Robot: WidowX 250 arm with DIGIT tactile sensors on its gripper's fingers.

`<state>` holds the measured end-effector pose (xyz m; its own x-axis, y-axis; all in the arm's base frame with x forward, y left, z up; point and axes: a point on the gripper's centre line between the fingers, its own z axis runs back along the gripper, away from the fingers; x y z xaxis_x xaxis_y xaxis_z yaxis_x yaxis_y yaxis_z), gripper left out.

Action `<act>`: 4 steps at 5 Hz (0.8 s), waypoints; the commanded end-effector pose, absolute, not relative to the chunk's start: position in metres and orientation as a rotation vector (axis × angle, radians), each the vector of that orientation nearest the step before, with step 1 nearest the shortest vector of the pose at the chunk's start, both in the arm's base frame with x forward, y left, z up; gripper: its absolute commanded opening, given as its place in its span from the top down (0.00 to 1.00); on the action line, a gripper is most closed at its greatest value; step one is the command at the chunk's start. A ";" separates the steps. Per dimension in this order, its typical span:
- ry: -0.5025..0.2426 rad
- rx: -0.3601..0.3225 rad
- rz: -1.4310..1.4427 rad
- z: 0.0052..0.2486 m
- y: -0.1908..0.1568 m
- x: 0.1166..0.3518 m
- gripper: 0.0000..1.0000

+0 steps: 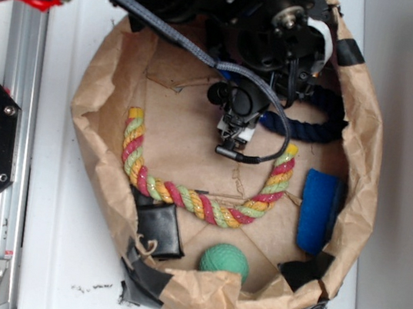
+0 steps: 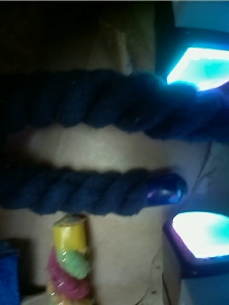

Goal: Grab the blue rope.

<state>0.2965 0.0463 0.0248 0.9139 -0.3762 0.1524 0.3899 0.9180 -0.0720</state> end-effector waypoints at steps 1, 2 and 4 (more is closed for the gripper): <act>-0.139 -0.054 -0.407 0.029 0.024 0.296 1.00; -0.105 -0.039 -0.394 0.018 0.026 0.289 1.00; -0.100 -0.037 -0.329 0.017 0.030 0.281 1.00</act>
